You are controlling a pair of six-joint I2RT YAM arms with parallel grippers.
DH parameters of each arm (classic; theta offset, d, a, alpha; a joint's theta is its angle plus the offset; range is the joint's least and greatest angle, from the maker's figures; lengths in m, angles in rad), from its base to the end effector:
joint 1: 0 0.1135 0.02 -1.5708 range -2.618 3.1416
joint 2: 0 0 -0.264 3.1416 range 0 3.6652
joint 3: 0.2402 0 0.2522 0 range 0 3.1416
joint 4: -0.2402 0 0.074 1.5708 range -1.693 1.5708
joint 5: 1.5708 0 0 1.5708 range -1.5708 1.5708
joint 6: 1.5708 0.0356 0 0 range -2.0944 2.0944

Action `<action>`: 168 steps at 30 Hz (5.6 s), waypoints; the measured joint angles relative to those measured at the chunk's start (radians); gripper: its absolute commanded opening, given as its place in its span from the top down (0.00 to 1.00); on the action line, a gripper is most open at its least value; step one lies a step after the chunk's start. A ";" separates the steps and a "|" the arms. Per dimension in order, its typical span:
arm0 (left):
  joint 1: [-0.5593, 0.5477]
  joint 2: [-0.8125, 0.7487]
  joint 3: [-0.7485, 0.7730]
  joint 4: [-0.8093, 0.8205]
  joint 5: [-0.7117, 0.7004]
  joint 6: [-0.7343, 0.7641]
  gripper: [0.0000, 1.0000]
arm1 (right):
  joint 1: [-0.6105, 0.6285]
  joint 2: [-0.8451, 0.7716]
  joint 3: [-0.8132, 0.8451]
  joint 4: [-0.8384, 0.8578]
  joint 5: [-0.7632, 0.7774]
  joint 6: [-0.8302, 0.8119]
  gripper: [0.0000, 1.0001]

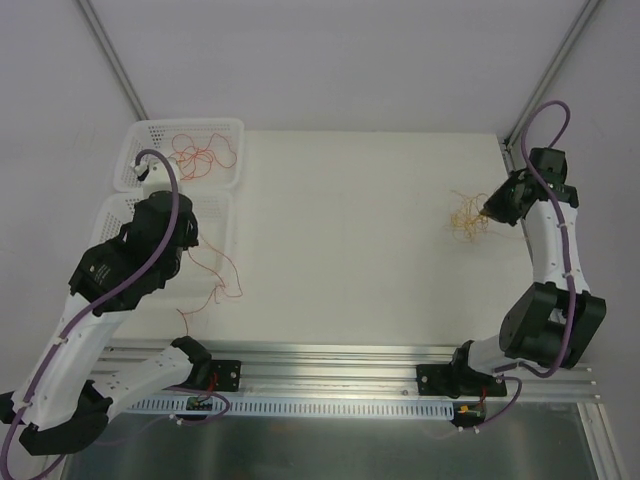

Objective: Untangle the cables

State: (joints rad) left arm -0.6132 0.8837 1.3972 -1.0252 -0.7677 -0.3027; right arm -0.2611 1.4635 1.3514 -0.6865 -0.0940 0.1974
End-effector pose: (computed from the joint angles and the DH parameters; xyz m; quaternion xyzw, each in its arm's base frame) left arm 0.1151 -0.0507 0.4414 -0.0632 0.8199 0.0828 0.5630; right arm 0.3083 -0.0789 0.3298 0.1931 0.9052 0.0315 0.3774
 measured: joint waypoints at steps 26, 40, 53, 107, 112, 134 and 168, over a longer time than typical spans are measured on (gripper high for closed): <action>0.000 0.314 0.473 0.212 0.555 0.042 1.00 | 0.504 -0.263 -0.481 0.079 -0.060 -0.009 0.01; 0.076 0.550 0.773 0.443 0.556 0.203 1.00 | 0.561 -0.629 -0.478 -0.026 -0.026 -0.080 0.00; 0.334 0.708 0.841 0.751 0.557 0.271 1.00 | 0.562 -0.703 -0.478 -0.061 -0.060 -0.113 0.00; 0.594 0.620 -0.022 0.862 0.846 0.071 0.01 | 0.561 -0.502 -0.482 -0.089 0.063 -0.099 0.02; 0.402 0.440 -0.198 0.834 0.909 0.049 0.01 | 0.536 -0.449 -0.488 -0.079 0.095 -0.084 0.11; -0.063 0.046 -0.678 0.743 0.916 -0.303 0.01 | 0.917 -0.047 -0.481 0.222 -0.099 -0.072 0.47; -0.263 0.970 -0.111 0.755 0.869 -0.237 0.28 | 0.773 -0.292 -0.794 0.214 0.053 0.042 0.52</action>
State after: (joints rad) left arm -0.8761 1.8534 1.2865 -0.2703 0.1009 -0.5392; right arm 0.5121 1.1717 0.5575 -0.4725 -0.0414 0.2398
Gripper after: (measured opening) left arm 0.756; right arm 0.493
